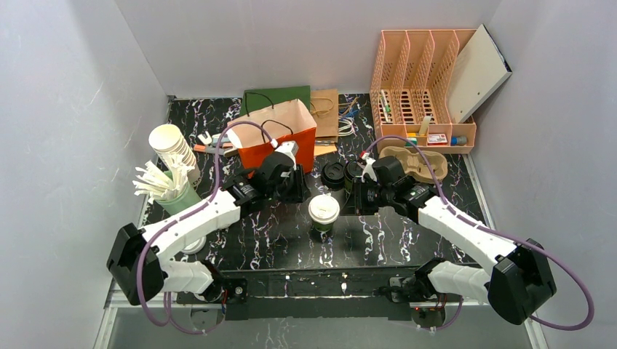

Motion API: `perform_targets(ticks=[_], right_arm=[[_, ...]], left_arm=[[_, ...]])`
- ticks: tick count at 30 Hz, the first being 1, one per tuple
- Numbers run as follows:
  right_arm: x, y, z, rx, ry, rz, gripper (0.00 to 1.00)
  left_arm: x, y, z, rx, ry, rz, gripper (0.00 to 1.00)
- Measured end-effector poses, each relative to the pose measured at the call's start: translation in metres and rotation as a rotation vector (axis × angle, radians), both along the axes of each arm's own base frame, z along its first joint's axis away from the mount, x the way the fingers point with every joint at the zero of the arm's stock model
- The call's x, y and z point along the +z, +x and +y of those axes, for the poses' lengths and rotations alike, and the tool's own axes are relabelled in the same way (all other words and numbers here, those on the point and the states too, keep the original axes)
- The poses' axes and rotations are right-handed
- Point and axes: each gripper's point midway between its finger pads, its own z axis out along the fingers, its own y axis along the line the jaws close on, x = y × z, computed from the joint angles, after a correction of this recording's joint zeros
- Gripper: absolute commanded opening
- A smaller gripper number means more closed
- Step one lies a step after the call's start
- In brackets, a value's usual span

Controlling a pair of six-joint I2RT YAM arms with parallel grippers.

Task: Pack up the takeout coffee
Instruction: Close the cup lid on the coffee cup.

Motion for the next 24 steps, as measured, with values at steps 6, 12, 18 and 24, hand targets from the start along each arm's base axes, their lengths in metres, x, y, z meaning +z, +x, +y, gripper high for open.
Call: perform_targets(ticks=[6, 12, 18, 24], right_arm=[[0.008, 0.007, -0.001, -0.009, -0.014, -0.036, 0.21], [0.011, 0.016, 0.002, -0.003, -0.025, -0.053, 0.21], [0.005, 0.018, 0.003, 0.003, -0.041, -0.043, 0.19], [0.006, 0.02, 0.004, 0.009, -0.044, -0.05, 0.14]], left_arm=[[0.014, -0.014, 0.009, 0.022, -0.079, -0.008, 0.24], [0.0, -0.039, 0.023, 0.054, -0.143, 0.049, 0.23], [-0.02, -0.059, 0.02, 0.065, -0.194, 0.106, 0.07], [-0.03, -0.071, 0.005, 0.048, -0.232, 0.139, 0.0]])
